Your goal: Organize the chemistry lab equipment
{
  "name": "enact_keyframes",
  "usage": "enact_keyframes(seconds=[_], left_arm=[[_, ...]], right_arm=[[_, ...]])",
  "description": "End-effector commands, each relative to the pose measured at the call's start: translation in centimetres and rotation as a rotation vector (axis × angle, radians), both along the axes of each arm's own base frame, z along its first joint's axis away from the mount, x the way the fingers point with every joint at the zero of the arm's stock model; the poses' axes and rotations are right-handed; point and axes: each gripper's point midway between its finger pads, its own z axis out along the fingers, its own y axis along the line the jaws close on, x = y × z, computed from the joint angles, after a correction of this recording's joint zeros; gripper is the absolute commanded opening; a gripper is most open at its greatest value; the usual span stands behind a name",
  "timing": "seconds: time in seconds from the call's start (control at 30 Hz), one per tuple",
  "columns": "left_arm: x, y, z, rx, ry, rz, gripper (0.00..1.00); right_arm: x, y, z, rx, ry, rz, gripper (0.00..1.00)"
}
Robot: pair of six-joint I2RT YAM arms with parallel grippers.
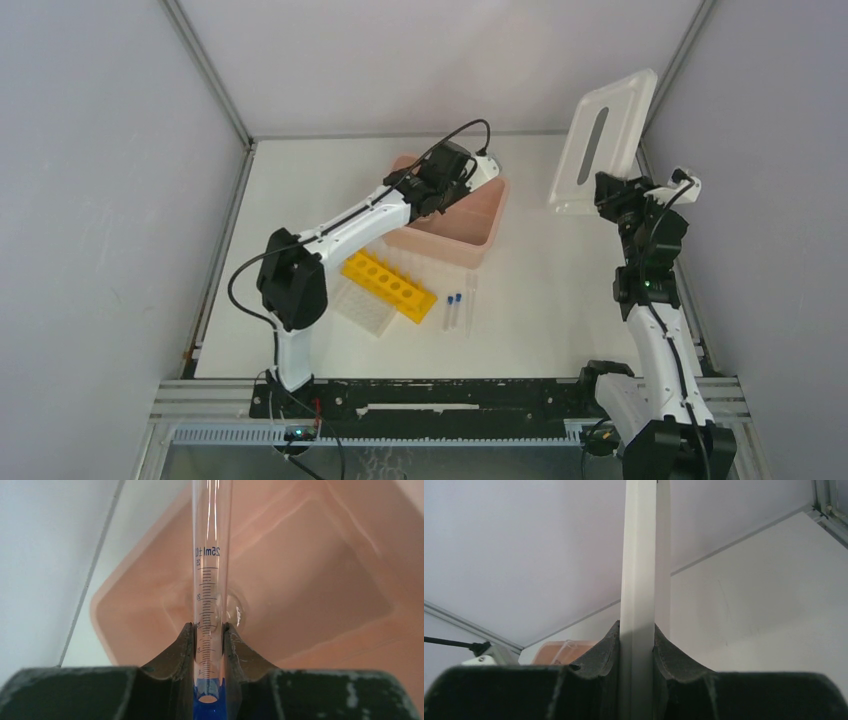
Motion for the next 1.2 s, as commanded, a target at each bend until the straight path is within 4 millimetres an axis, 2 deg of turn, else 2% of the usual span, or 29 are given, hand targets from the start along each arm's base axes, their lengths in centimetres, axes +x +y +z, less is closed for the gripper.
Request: enact_keyframes(seconds=[0.0,0.23,0.5,0.77,0.97,1.1,1.17], left_arm=[[-0.4,0.1,-2.1,0.079,0.035,-0.079,0.04],[-0.6,0.1,-4.1,0.144,0.075,-0.125,0.05],[-1.9,-0.2,-7.5,0.239,0.240,-0.181,0.12],[-1.5,-1.4,-8.5,0.250,0.280,-0.181,0.14],[-1.4,-1.5,-9.1,0.254,0.295,-0.171,0.22],[-1.3,-1.4,-9.5,0.247,0.305,-0.153,0.37],[-1.3,-1.5,-9.4,0.229,0.315,-0.149,0.40]], right_arm=[[0.3,0.1,3.5,-0.024,-0.108,0.004,0.00],[1.1,0.5,2.8,-0.025,-0.098,0.011,0.00],[1.8,0.9,1.4,-0.024,-0.076,0.014,0.00],[2.7,0.8,-0.2,-0.024,-0.053,0.017,0.00],[3.3,0.9,-0.6,-0.018,-0.050,0.022,0.00],[3.5,1.0,-0.9,-0.019,-0.043,0.024,0.00],[3.5,1.1,-0.9,-0.021,-0.042,0.026,0.00]])
